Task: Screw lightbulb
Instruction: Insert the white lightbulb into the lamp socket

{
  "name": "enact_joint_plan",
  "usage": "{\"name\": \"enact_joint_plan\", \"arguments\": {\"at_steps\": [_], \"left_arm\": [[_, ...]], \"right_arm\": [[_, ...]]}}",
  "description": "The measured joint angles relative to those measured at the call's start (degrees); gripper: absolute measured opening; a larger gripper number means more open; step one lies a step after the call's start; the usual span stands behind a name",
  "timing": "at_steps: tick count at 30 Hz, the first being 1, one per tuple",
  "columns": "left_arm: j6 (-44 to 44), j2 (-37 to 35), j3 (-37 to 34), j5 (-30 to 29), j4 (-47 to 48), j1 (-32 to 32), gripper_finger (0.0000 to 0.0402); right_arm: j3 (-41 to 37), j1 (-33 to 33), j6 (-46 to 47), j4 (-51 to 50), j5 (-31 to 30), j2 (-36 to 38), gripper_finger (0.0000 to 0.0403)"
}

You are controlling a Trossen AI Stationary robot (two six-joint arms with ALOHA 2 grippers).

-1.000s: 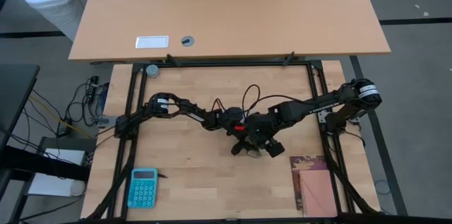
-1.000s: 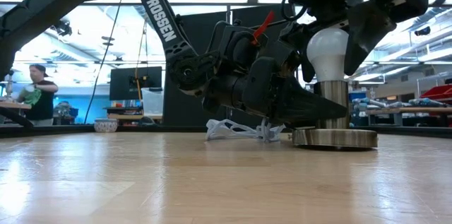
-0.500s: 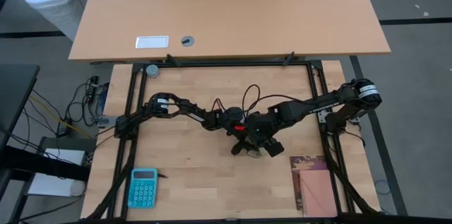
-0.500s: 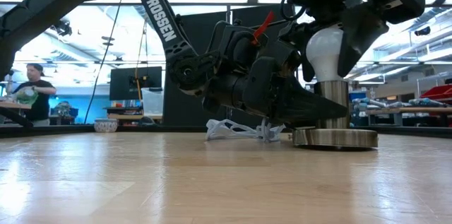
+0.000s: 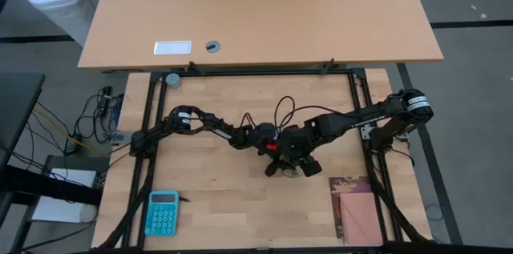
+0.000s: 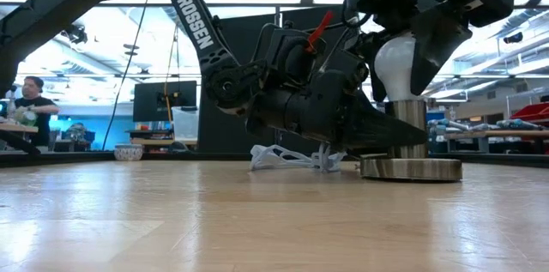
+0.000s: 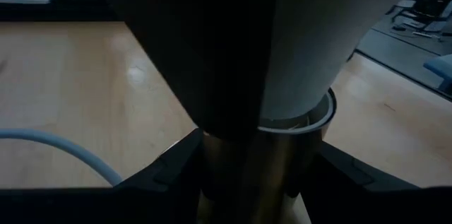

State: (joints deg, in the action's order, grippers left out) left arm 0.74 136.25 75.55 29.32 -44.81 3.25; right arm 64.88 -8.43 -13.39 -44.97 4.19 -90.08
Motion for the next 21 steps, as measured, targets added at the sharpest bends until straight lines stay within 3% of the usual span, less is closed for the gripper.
{"name": "enact_joint_plan", "arguments": {"at_steps": [21], "left_arm": [[-2.9, -0.1, 0.1, -18.2, 1.0, -1.0, 0.0198]], "right_arm": [[0.0, 1.0, 10.2, -6.7, -4.1, 0.0, 0.0263]]}}
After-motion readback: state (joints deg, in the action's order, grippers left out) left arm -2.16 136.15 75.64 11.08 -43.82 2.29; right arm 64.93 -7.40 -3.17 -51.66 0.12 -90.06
